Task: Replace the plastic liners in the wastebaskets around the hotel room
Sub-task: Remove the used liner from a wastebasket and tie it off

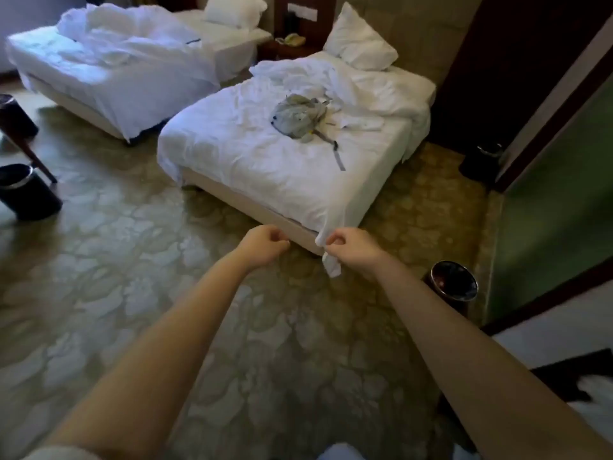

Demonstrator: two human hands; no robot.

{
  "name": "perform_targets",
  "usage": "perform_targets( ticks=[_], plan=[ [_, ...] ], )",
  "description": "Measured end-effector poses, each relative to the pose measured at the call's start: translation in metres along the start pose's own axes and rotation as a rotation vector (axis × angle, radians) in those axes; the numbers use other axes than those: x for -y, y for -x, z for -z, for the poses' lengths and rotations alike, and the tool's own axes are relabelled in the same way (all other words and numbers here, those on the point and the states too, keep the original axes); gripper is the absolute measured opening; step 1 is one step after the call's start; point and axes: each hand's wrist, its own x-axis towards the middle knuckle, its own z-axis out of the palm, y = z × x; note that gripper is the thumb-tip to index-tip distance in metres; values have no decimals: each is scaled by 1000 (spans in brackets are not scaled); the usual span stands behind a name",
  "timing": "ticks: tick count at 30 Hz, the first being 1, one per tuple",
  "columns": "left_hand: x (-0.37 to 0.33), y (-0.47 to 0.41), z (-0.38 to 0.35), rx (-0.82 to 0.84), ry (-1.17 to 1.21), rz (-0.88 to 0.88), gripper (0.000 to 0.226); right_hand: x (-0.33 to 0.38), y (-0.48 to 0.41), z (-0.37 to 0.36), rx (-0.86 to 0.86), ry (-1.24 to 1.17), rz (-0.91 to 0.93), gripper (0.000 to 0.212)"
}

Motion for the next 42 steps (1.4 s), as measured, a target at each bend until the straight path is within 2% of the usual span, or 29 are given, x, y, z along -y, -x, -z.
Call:
perform_targets(
  ticks=[4, 7, 12, 17, 22, 26, 29, 33, 42],
  plan=[
    [53, 19, 24, -77, 16, 162, 20, 41, -28, -49, 161, 134, 140, 13],
    [97, 40, 43, -152, 82, 302, 24, 79, -46, -89, 305, 203, 275, 20],
    [156, 99, 70, -395, 162, 538, 25, 146, -60, -157, 493, 318, 485, 25],
    [195, 169, 84, -564, 245, 789, 23, 201, -61, -209, 693, 323, 719, 26],
    [217, 235, 84, -735, 311, 944, 13, 242, -46, -258, 915, 344, 806, 29],
    [247, 279, 92, -829, 352, 1068, 11, 285, -31, -301, 977, 401, 923, 34],
    [281, 296, 105, -865, 387, 1114, 21, 320, -24, -341, 1006, 441, 988, 40],
    [334, 302, 138, -916, 446, 1111, 23, 369, -23, -393, 1009, 515, 1023, 42],
    [409, 302, 233, -966, 531, 1038, 19, 472, -27, -462, 1015, 571, 1073, 32]
  ],
)
